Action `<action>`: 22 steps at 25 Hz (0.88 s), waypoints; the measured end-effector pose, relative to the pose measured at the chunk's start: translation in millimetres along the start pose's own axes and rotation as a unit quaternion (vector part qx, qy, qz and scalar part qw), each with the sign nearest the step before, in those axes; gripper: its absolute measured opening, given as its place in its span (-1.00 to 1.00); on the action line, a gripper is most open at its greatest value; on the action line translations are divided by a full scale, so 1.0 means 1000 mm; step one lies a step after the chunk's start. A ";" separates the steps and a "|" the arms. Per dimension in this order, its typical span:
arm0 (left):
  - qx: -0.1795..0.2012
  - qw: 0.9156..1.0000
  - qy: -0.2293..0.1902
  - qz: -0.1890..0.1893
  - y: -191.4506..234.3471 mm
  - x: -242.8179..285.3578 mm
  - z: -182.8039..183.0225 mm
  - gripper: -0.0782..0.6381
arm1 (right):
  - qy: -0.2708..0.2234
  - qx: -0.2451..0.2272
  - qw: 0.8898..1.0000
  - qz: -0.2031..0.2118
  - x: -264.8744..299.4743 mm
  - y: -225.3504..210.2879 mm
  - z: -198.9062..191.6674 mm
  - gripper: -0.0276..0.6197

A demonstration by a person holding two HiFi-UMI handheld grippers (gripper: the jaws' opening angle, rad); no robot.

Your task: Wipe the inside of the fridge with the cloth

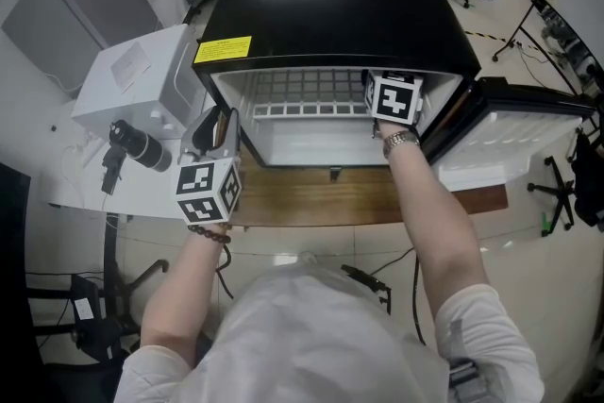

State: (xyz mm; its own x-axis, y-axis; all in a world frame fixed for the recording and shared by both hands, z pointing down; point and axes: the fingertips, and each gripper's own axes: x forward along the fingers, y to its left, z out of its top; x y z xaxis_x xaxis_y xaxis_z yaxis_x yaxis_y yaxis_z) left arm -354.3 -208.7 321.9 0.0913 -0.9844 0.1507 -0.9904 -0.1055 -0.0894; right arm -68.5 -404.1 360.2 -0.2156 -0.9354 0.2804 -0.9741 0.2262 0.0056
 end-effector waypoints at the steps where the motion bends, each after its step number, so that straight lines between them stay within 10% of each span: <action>1: 0.000 1.000 0.000 0.001 0.000 0.000 0.000 -0.47 | 0.000 0.000 1.000 -0.003 -0.001 -0.002 0.000 -0.61; 11: 0.002 1.000 -0.001 0.002 0.000 0.000 0.001 -0.47 | -0.033 -0.005 0.999 0.008 -0.012 0.009 0.021 -0.61; 22: 0.001 1.000 -0.006 -0.007 -0.008 0.001 0.004 -0.48 | -0.046 -0.001 0.986 0.162 -0.038 0.146 0.028 -0.61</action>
State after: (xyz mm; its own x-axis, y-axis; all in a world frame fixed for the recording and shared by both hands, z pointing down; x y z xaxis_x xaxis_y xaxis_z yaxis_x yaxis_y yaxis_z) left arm -346.2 -209.2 319.2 0.1058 -0.9844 0.1406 -0.9889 -0.1190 -0.0893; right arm -204.6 -343.0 323.3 -0.5207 -0.8346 0.1796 -0.8530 0.5176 -0.0674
